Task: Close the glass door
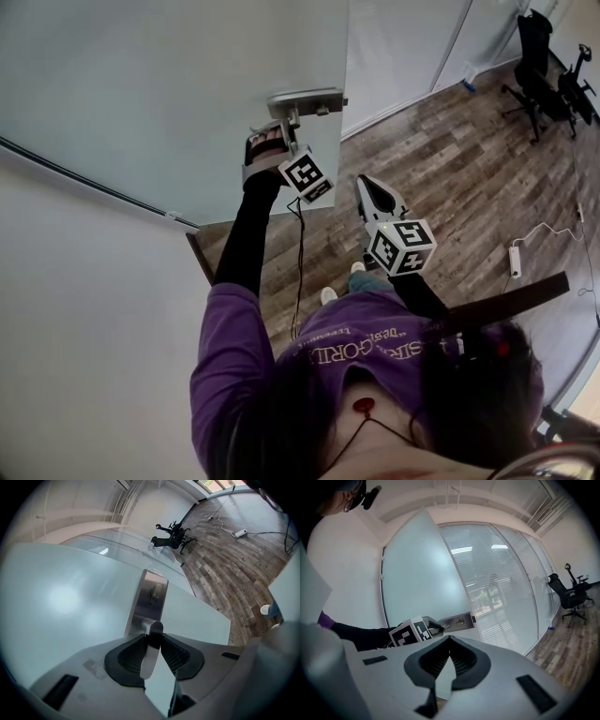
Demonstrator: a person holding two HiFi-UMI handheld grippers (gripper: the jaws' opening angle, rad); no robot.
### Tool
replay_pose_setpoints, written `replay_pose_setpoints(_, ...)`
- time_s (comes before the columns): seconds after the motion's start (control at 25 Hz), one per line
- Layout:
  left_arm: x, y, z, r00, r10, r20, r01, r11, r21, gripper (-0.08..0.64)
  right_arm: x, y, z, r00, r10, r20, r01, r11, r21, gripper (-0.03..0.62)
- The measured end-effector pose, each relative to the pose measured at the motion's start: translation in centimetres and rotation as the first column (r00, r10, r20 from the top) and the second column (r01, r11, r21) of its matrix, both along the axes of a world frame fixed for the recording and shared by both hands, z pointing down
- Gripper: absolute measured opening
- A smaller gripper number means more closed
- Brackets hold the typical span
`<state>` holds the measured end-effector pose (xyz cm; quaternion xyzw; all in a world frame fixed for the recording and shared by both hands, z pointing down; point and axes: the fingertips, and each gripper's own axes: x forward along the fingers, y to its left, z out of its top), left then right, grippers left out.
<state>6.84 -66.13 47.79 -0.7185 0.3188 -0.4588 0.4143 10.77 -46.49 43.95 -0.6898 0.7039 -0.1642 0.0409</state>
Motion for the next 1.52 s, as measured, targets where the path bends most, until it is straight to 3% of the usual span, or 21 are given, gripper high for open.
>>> replay_pose_setpoints(0.24,1.0,-1.4,-0.3,0.999,-0.033,0.014,0.033,0.999,-0.011,0.107,2.8,-1.8,-1.7,1.0,-0.013,0.001,0.013,1.0,0.024,-0.014)
replay_pose_setpoints(0.4,1.8,-1.6,-0.6,0.999,-0.047,-0.018,0.047,0.999,-0.026,0.107,3.6,-2.2,-1.2,0.999,-0.037,0.014,0.037,0.999,0.012,-0.014)
replay_pose_setpoints(0.8,1.3,-3.9,0.6,0.993,-0.113,0.021,0.113,0.994,-0.009,0.107,5.3,-3.7,0.3,0.996,-0.084,0.022,0.084,0.996,0.006,-0.014)
replay_pose_setpoints(1.24,1.9,-6.3,0.4,0.983,-0.18,0.016,0.18,0.983,-0.013,0.107,7.9,-5.1,0.9,0.992,-0.125,0.035,0.126,0.992,-0.007,-0.015)
replay_pose_setpoints(1.52,2.5,-7.6,0.2,0.984,-0.18,0.009,0.18,0.983,-0.039,0.107,8.2,-6.5,0.9,0.99,-0.132,0.044,0.133,0.991,-0.017,-0.014)
